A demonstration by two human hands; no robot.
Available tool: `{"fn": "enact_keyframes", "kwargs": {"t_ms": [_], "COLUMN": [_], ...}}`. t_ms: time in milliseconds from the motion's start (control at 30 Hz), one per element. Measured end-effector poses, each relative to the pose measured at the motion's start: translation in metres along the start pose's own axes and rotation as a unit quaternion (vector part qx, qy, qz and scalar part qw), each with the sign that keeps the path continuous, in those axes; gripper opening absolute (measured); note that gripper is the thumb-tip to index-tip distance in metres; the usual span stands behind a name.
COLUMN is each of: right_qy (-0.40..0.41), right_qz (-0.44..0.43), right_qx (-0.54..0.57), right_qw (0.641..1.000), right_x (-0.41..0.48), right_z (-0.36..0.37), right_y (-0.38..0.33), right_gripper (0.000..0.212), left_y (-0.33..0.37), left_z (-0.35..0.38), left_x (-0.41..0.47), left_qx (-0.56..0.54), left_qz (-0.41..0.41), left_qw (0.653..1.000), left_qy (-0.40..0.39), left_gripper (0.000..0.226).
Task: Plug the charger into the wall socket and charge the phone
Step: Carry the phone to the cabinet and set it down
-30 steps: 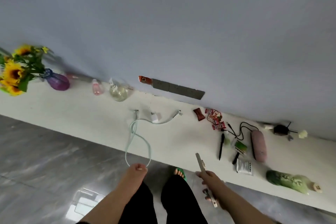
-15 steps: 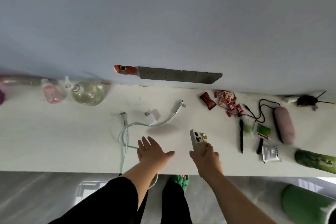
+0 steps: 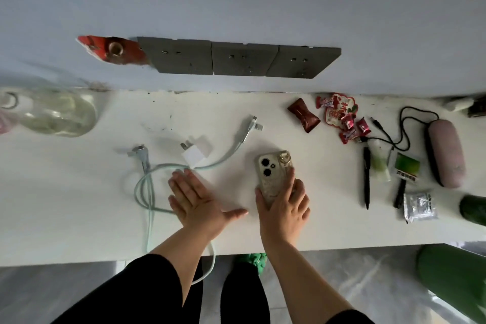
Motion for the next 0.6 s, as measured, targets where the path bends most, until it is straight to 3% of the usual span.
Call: {"fn": "enact_keyframes", "kwargs": {"t_ms": [600], "right_qy": [0.025], "right_qz": [0.023], "right_qx": [-0.026], "right_qw": [0.999], "right_x": [-0.012], "right_z": [0.014], "right_y": [-0.005], "right_gripper": [0.085], "left_y": [0.002], "left_z": [-0.006], "left_x": [-0.007], "left_qx": [-0.003], "left_qz": [-0.006], "left_qw": [1.0], "left_qy": [-0.007], "left_gripper": [0.165]}}
Point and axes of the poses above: each hand's wrist, its own x-axis towards the middle knuckle, its own z-axis out of the palm, y = z × x, the point moved 6 cm from there along x, towards the middle knuckle, and after that the axes turned 1 degree about -z, right-handed, at the moved point
